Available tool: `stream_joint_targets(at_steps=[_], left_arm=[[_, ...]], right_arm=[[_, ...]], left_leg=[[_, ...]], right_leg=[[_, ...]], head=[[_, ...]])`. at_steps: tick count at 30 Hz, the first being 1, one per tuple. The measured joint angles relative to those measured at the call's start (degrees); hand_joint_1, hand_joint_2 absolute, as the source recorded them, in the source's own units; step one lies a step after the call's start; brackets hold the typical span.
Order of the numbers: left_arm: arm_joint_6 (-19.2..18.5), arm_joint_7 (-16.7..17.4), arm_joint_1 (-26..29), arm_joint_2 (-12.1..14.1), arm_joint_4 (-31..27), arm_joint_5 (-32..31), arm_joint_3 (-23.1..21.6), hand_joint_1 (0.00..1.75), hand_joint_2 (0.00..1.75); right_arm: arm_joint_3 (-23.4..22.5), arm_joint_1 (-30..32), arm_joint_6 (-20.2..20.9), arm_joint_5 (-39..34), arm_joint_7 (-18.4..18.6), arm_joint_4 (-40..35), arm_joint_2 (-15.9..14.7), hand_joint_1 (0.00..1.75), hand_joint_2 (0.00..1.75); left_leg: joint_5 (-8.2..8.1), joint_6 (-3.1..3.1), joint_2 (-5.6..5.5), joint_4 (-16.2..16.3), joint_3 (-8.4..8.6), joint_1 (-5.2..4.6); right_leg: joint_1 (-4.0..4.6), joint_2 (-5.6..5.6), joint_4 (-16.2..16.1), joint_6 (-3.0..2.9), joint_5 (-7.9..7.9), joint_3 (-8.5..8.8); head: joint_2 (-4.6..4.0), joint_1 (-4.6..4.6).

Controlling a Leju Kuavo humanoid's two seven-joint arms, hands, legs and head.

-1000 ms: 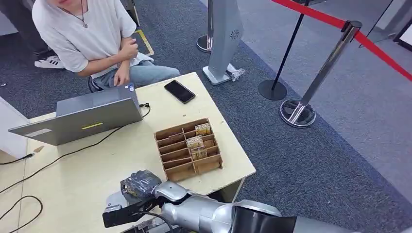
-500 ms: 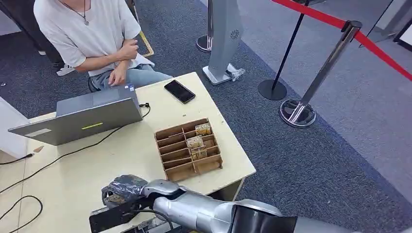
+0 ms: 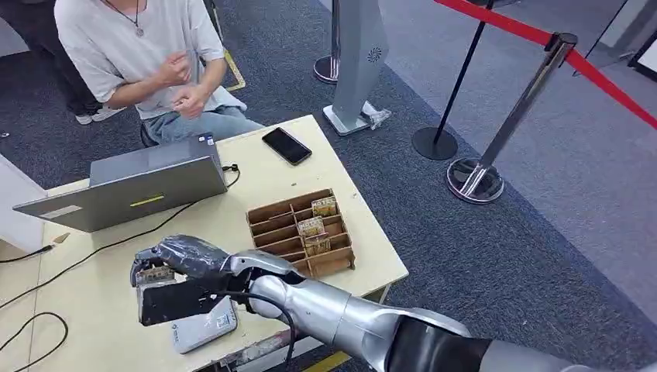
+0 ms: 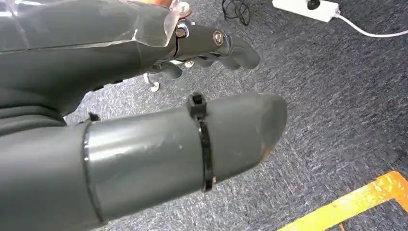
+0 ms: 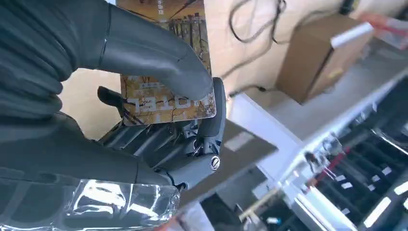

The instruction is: Pass the card to the sensor for recognition and then transmit it.

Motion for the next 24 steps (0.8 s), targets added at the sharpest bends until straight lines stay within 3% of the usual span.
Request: stream_joint_targets(at_steps=[6,8,10,15,21,24], left_arm=[[0.1,-0.4,0.0,0.0,0.0,0.1,0.5,0.0,0.0],[0.2,-0.5,0.0,0.0,0.0,0.1,0.7,0.0,0.0],[0.2,-0.7,0.0,0.0,0.0,0.2,0.8,0.0,0.0],[0.5,-1.3,0.0,0.0,0.0,-0.4,0.9,0.0,0.0],[0.6,-0.3,-0.1,-0.2,0.0,-0.8,0.9,0.0,0.0],[0.7,0.0,-0.1,-0.4,0.0,-0.7,0.9,0.0,0.0]], right_arm=[[-1.8,0.1,-0.9,-0.8,0.1,-8.0,-2.2,1.75,1.75],[-2.5,0.3,-3.5,-0.3,-0.2,-10.1,-2.6,1.75,1.75],[-3.9,0.2,-8.4,1.5,-0.2,-12.1,-2.8,1.75,1.75],[-9.0,-2.4,-28.6,18.5,1.9,-13.4,-2.9,1.75,1.75],[-15.0,-11.7,-40.4,30.6,4.1,-2.1,-2.9,1.75,1.75],[-17.5,-16.4,-42.4,38.7,6.8,5.7,-2.3,1.75,1.75]], left_leg=[[0.0,0.0,0.01,0.0,0.01,0.0],[0.0,0.0,0.0,0.0,0.0,0.0],[0.0,0.0,0.0,0.0,-0.01,0.0],[0.0,0.0,0.0,0.0,-0.01,-0.02],[0.04,0.01,-0.01,0.0,0.0,-0.01],[0.04,0.0,-0.01,0.0,0.01,0.0]], right_leg=[[0.0,0.01,0.0,0.0,0.0,0.0],[0.0,0.0,0.0,0.0,0.0,0.0],[0.0,0.0,0.0,0.0,0.0,0.01],[0.0,0.01,0.0,0.0,0.03,0.01],[-0.01,-0.01,0.0,-0.01,0.07,0.04],[0.0,-0.01,0.0,-0.01,0.08,0.04]], head=[[0.0,0.0],[0.0,0.0],[0.0,0.0],[0.0,0.0],[0.0,0.0],[0.0,-0.04]])
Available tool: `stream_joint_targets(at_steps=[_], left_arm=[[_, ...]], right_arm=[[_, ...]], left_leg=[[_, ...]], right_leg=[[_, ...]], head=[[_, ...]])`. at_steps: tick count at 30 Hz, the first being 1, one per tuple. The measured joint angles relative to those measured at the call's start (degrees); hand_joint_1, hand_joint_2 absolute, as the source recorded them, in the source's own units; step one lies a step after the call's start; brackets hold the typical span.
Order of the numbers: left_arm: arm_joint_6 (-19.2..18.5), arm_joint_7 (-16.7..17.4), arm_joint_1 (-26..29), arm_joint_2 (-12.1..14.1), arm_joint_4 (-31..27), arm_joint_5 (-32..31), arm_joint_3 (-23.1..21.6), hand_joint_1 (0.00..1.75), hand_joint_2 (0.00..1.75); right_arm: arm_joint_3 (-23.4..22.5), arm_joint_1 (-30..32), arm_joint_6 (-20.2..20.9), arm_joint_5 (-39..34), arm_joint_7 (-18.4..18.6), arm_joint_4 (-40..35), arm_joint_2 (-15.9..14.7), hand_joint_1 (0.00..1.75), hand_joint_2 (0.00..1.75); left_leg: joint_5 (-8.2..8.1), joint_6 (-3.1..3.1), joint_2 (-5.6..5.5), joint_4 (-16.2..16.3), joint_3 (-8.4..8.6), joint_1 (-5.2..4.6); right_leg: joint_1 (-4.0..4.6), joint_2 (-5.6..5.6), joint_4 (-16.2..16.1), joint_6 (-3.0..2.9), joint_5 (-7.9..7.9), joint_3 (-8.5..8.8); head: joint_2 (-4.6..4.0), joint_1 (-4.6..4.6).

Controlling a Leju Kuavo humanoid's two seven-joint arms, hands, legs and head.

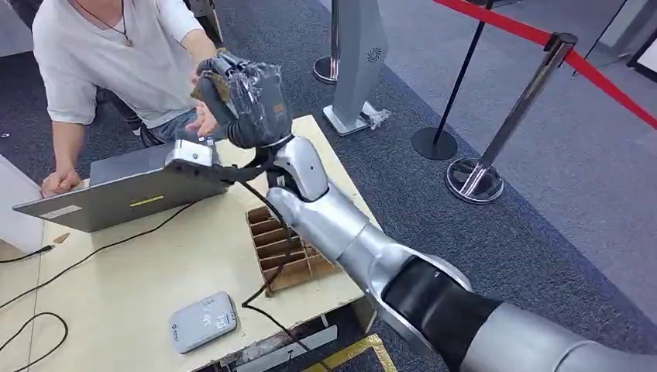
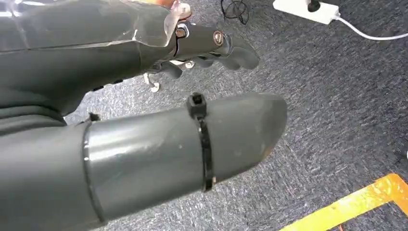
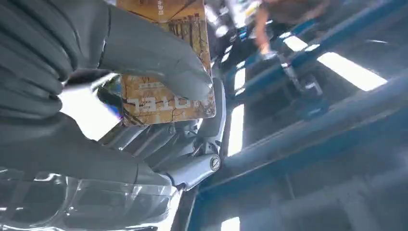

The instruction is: Pass the card to the sensor for recognition and then transmit it.

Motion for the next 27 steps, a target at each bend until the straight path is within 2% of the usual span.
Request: stream_joint_targets(at_steps=[3,5,10,14,15,16,18,19,20,23,24,27], left_arm=[[0.0,0.1,0.0,-0.1,0.0,0.0,0.0,0.0,0.0],[0.0,0.1,0.0,-0.1,0.0,-0.1,0.0,0.0,0.0],[0.0,0.2,0.0,-0.1,0.0,0.0,0.1,0.0,0.0],[0.0,0.2,0.0,-0.1,0.0,0.2,0.2,0.0,0.0],[0.0,0.2,0.0,-0.1,0.0,0.3,0.2,0.0,0.0],[0.0,0.2,0.0,-0.1,0.0,0.3,0.2,0.0,0.0],[0.0,0.2,0.0,-0.1,0.0,0.5,0.2,0.0,0.0],[0.0,0.2,0.0,-0.1,0.0,0.6,0.3,0.0,0.0],[0.0,0.2,0.0,-0.1,0.0,0.7,0.3,0.0,0.0],[0.0,0.1,0.0,-0.1,0.0,1.0,0.5,0.0,0.0],[0.0,0.0,0.0,-0.1,0.0,1.0,0.6,0.0,0.0],[0.0,-0.1,0.0,-0.1,0.0,1.0,0.8,0.0,0.0]], right_arm=[[-3.4,-3.7,-0.1,8.5,2.8,7.5,0.8,1.75,1.75],[-5.3,-5.7,-0.1,11.0,3.4,11.5,1.3,1.75,1.75],[-7.8,-8.5,-0.2,13.1,3.8,18.7,2.7,1.75,1.75],[-8.6,-9.1,-0.2,13.2,3.7,21.7,3.8,1.75,1.75],[-8.7,-9.1,-0.2,13.2,3.7,22.2,3.9,0.99,1.75],[-8.8,-9.2,-0.2,13.2,3.7,22.7,4.1,1.45,1.75],[-8.9,-9.3,-0.2,13.1,3.6,23.5,4.5,1.45,1.75],[-8.9,-9.3,-0.2,13.1,3.6,23.8,4.7,1.26,1.75],[-8.9,-9.4,-0.2,13.0,3.6,24.1,5.0,0.0,1.75],[-8.9,-9.6,-0.2,13.1,3.4,24.9,5.5,0.0,1.75],[-8.9,-9.8,-0.2,13.1,3.4,25.1,5.6,0.0,0.0],[-8.9,-10.2,-0.2,13.2,3.6,25.8,6.0,0.0,0.0]], left_leg=[[0.0,0.0,-0.02,0.0,-0.02,0.0],[0.0,0.0,-0.02,0.0,-0.02,0.0],[-0.02,0.0,0.0,0.0,-0.01,0.0],[-0.01,0.0,-0.01,0.0,-0.02,0.0],[-0.01,0.0,-0.01,0.0,-0.02,0.0],[-0.01,0.0,-0.01,0.0,-0.03,0.0],[-0.01,0.0,-0.01,0.0,-0.02,0.0],[-0.01,0.0,-0.01,0.0,-0.02,0.0],[-0.01,0.0,-0.01,0.0,-0.02,0.0],[-0.02,-0.01,-0.01,0.0,-0.03,0.0],[-0.02,-0.01,-0.01,0.0,-0.03,0.0],[-0.02,-0.01,-0.01,0.0,-0.03,0.0]], right_leg=[[0.0,0.0,0.0,0.0,0.0,-0.01],[0.0,0.0,0.0,0.0,-0.01,-0.01],[0.0,0.02,0.0,-0.01,-0.03,-0.02],[0.0,0.0,0.0,-0.01,-0.03,-0.02],[0.0,0.0,0.0,-0.01,-0.03,-0.02],[0.0,0.0,0.0,-0.01,-0.03,-0.01],[0.0,0.01,0.0,-0.01,-0.03,-0.02],[0.0,0.0,0.0,-0.01,-0.03,-0.02],[0.0,0.01,0.0,-0.01,-0.03,-0.02],[0.0,0.01,0.0,-0.01,-0.04,-0.03],[0.0,0.01,0.0,-0.01,-0.04,-0.03],[0.01,0.01,0.0,-0.01,-0.04,-0.03]], head=[[0.0,0.04],[0.0,0.04],[0.0,0.04],[0.0,0.04],[0.0,0.04],[0.0,0.04],[0.0,0.04],[0.0,0.02],[0.0,0.04],[0.0,0.02],[0.0,0.04],[0.0,0.04]])
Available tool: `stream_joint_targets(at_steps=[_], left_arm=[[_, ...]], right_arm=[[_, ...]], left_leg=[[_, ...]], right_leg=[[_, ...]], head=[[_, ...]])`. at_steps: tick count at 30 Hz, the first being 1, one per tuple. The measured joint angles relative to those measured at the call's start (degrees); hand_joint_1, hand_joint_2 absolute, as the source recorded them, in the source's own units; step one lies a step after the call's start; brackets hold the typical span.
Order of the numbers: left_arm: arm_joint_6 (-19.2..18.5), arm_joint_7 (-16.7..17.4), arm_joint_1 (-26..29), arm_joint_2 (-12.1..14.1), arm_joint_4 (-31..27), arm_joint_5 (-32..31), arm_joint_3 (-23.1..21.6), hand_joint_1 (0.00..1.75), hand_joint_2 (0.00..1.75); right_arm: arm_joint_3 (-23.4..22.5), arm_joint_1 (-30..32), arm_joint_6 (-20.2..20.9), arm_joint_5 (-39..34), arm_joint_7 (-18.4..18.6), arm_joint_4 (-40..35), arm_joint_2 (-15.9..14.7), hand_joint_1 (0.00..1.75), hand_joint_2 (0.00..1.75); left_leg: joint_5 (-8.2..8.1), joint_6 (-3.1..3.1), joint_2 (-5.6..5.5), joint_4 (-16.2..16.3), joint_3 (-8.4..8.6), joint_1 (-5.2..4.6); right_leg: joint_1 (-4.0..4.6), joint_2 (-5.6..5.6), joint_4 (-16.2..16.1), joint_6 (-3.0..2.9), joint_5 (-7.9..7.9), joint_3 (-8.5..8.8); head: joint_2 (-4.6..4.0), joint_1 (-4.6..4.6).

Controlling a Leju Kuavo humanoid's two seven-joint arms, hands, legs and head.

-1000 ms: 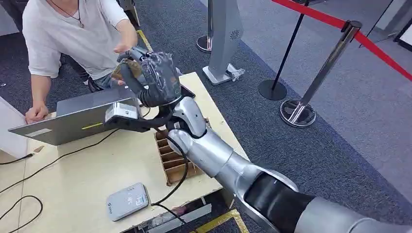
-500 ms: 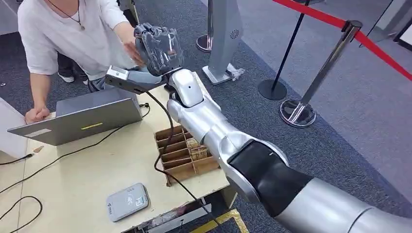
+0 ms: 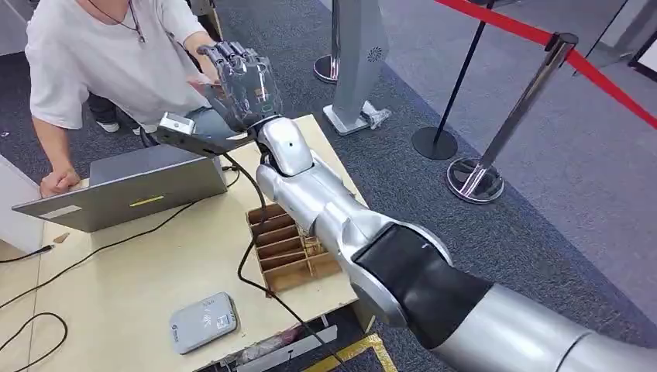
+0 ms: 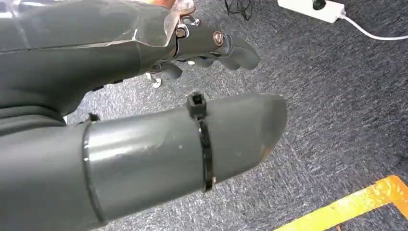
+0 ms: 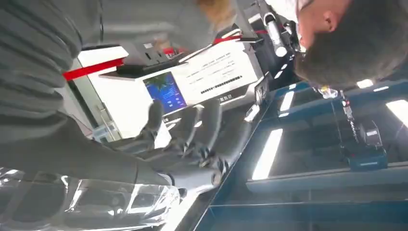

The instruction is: Pass the card to the sensor for recognition and then transmit it.

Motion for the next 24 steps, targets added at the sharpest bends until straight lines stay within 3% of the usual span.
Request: stream_joint_targets(at_steps=[9,14,20,24], left_arm=[[0.0,-0.1,0.0,0.0,0.0,0.1,0.6,0.0,0.0],[0.0,-0.1,0.0,0.0,0.0,0.1,0.7,0.0,0.0],[0.0,0.0,0.0,0.0,0.0,0.2,0.9,0.0,0.0],[-0.2,-0.4,0.0,0.2,0.0,0.3,1.3,0.0,0.0]], right_arm=[[0.0,-0.4,0.0,0.0,-0.1,1.1,0.5,0.0,0.0],[0.0,0.0,0.0,-1.7,-3.2,0.3,1.2,0.0,0.0],[0.7,2.9,0.0,-10.5,-9.7,-5.2,2.4,0.0,0.0],[3.5,8.3,0.3,-17.6,-11.5,-13.5,2.1,0.0,0.0]], left_leg=[[0.01,0.0,0.0,0.0,0.01,0.0],[0.0,0.0,0.01,0.0,0.0,0.0],[-0.01,-0.01,-0.02,0.0,0.0,0.01],[-0.01,-0.01,0.01,0.0,0.01,0.01]], right_leg=[[0.0,0.0,0.0,0.0,0.0,0.01],[0.0,0.0,0.0,0.0,0.0,0.0],[0.01,-0.01,0.0,0.0,-0.01,-0.01],[0.01,0.0,0.0,0.0,-0.01,-0.01]], head=[[0.0,0.0],[0.0,0.0],[0.0,0.0],[0.0,0.0]])
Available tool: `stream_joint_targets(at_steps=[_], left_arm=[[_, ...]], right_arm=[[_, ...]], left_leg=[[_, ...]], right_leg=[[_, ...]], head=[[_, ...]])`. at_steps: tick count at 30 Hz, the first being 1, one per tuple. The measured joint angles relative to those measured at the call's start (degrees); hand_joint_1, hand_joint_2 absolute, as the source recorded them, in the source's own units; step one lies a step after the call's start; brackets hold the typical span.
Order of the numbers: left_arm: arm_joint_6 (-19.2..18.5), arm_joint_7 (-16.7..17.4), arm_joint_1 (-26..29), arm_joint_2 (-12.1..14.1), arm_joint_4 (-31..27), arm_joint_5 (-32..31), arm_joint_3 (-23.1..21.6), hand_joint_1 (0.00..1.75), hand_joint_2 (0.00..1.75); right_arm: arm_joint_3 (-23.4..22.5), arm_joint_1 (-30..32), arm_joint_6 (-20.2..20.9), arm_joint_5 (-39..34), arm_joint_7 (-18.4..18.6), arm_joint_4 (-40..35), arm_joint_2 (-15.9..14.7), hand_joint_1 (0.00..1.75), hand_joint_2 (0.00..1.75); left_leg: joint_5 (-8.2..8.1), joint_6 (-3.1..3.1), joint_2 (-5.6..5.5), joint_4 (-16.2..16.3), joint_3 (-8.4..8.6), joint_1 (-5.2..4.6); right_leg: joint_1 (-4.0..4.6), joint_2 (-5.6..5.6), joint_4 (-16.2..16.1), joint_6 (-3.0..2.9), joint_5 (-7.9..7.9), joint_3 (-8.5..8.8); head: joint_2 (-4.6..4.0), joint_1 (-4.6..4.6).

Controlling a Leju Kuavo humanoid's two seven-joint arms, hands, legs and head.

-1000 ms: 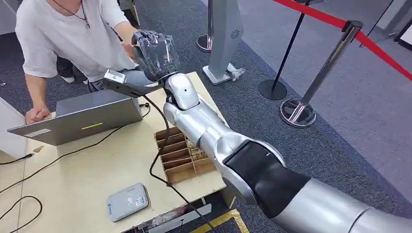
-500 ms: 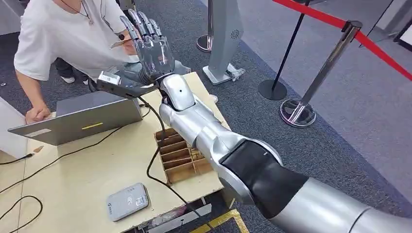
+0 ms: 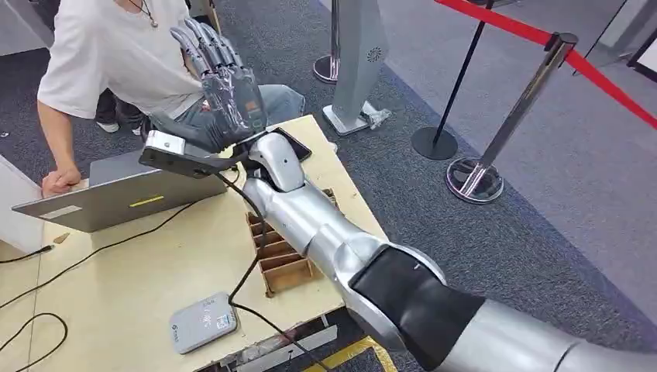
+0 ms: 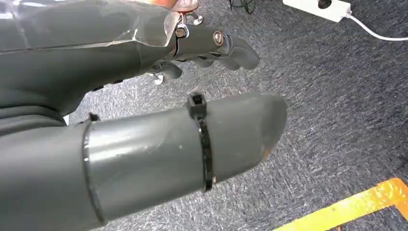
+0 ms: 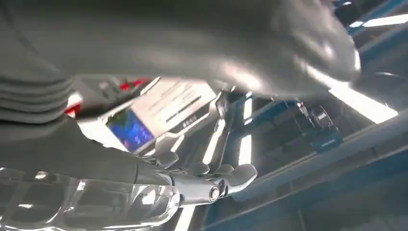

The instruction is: Pass the card to the sensor for recognition and then transmit it.

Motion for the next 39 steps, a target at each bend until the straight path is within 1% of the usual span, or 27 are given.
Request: stream_joint_targets(at_steps=[2,5,13,15,18,19,20,21,22,23,24,26,28,32,35,39], left_arm=[[-0.3,0.0,0.0,0.2,0.0,0.0,0.3,0.0,0.0],[-0.3,0.0,0.0,0.3,0.0,0.0,0.6,0.0,0.0],[-0.3,0.0,0.0,0.4,0.0,-0.2,0.8,0.0,0.0],[-0.6,-0.1,0.0,0.4,0.0,-0.2,0.8,0.0,0.0],[-1.1,-0.5,0.0,0.7,0.0,-0.4,0.8,0.0,0.0],[-1.5,-0.9,0.0,0.9,0.0,-0.4,0.8,0.0,0.0],[-1.6,-1.4,-0.1,1.0,0.0,-0.4,0.8,0.0,0.0],[-1.9,-1.8,-0.2,1.2,0.0,-0.5,0.8,0.0,0.0],[-2.0,-2.1,-0.1,1.3,0.0,-0.6,0.8,0.0,0.0],[-2.1,-2.3,-0.1,1.4,0.0,-0.6,0.8,0.0,0.0],[-2.1,-2.4,-0.1,1.7,0.0,-0.5,0.8,0.0,0.0],[-2.0,-2.5,-0.2,1.7,0.0,-0.3,0.9,0.0,0.0],[-2.0,-2.4,-0.1,1.7,0.0,-0.2,1.1,0.0,0.0],[-1.7,-2.3,-0.2,1.7,0.0,-0.1,1.2,0.0,0.0],[-1.3,-2.4,-0.2,1.7,0.0,0.4,1.4,0.0,0.0],[-0.7,-2.5,-0.2,1.4,0.0,0.9,2.1,0.0,0.0]], right_arm=[[1.7,2.7,0.2,-2.7,-0.1,-3.8,-0.5,0.0,0.0],[3.4,5.1,0.3,-3.2,0.0,-7.9,-1.2,0.0,0.0],[5.4,6.8,0.5,-4.0,0.3,-12.2,-2.4,0.0,0.0],[5.7,7.5,1.0,-6.9,-0.6,-13.3,-2.7,0.0,0.0],[6.5,10.8,3.1,-13.0,-2.4,-16.7,-3.7,0.0,0.0],[7.1,12.7,5.4,-16.9,-3.2,-18.2,-4.2,0.0,0.0],[7.5,14.5,10.6,-23.9,-4.3,-20.2,-4.7,0.0,0.0],[7.9,16.7,18.3,-33.4,-5.5,-22.9,-5.4,0.0,0.0],[8.2,18.8,24.9,-41.4,-6.5,-25.0,-5.9,0.0,0.0],[8.6,20.7,30.1,-47.4,-7.4,-26.8,-6.3,0.0,0.0],[9.0,22.5,34.2,-51.7,-8.3,-28.4,-6.8,0.0,0.0],[9.7,25.8,38.8,-57.3,-9.3,-32.2,-7.8,0.0,0.0],[10.2,29.3,40.8,-60.1,-9.9,-35.3,-8.2,0.0,0.0],[10.4,34.8,41.1,-60.3,-10.4,-40.4,-8.8,0.0,0.0],[10.4,37.1,40.6,-58.7,-10.8,-41.9,-9.2,0.0,0.0],[10.5,38.0,40.6,-56.8,-11.7,-42.0,-9.4,0.0,0.0]], left_leg=[[0.0,0.0,-0.01,0.0,-0.01,-0.01],[-0.01,0.01,0.0,0.0,0.0,-0.01],[0.0,0.0,0.0,0.0,0.01,0.0],[0.0,0.0,0.0,0.0,0.02,0.0],[-0.01,0.0,-0.03,0.0,0.01,0.0],[-0.02,0.0,-0.02,0.0,0.01,0.0],[-0.05,-0.01,-0.02,0.0,0.01,0.0],[-0.08,0.02,-0.04,0.0,0.01,0.01],[-0.09,0.03,-0.05,0.0,0.0,0.0],[-0.1,0.01,-0.03,0.0,-0.02,-0.01],[-0.1,0.01,-0.02,0.0,-0.04,0.0],[-0.11,0.02,-0.06,0.0,-0.03,0.0],[-0.14,-0.01,-0.07,0.0,-0.03,0.0],[-0.18,-0.04,-0.06,0.0,-0.03,0.0],[-0.18,-0.04,-0.05,0.0,-0.03,0.0],[-0.17,-0.03,-0.04,0.0,-0.02,0.0]], right_leg=[[0.0,0.0,0.0,0.0,0.0,0.0],[0.0,0.01,0.0,0.0,0.0,0.0],[0.0,0.0,0.0,0.0,0.0,0.0],[0.0,0.0,0.0,0.0,0.0,0.0],[0.0,-0.02,0.0,0.0,-0.01,0.0],[0.0,0.0,0.0,-0.01,-0.02,-0.01],[0.0,0.01,0.0,-0.01,-0.03,0.0],[0.0,-0.02,0.0,0.0,-0.06,0.01],[0.0,-0.03,0.0,0.0,-0.07,0.0],[0.0,0.0,0.0,0.0,-0.07,-0.03],[0.0,0.01,0.0,-0.01,-0.07,-0.05],[0.0,-0.05,0.0,0.03,-0.12,-0.01],[0.0,-0.03,0.0,0.04,-0.14,-0.02],[0.0,-0.02,0.0,0.02,-0.16,-0.02],[0.0,-0.02,0.0,0.02,-0.16,-0.01],[-0.01,-0.01,0.0,0.02,-0.15,-0.01]], head=[[0.0,0.0],[0.0,0.0],[0.0,0.0],[0.0,0.0],[0.0,0.0],[0.0,0.0],[0.0,-0.02],[0.0,0.0],[0.0,0.02],[0.0,-0.02],[0.0,0.0],[0.0,0.02],[0.0,-0.02],[0.0,0.0],[0.0,0.0],[0.0,0.0]])
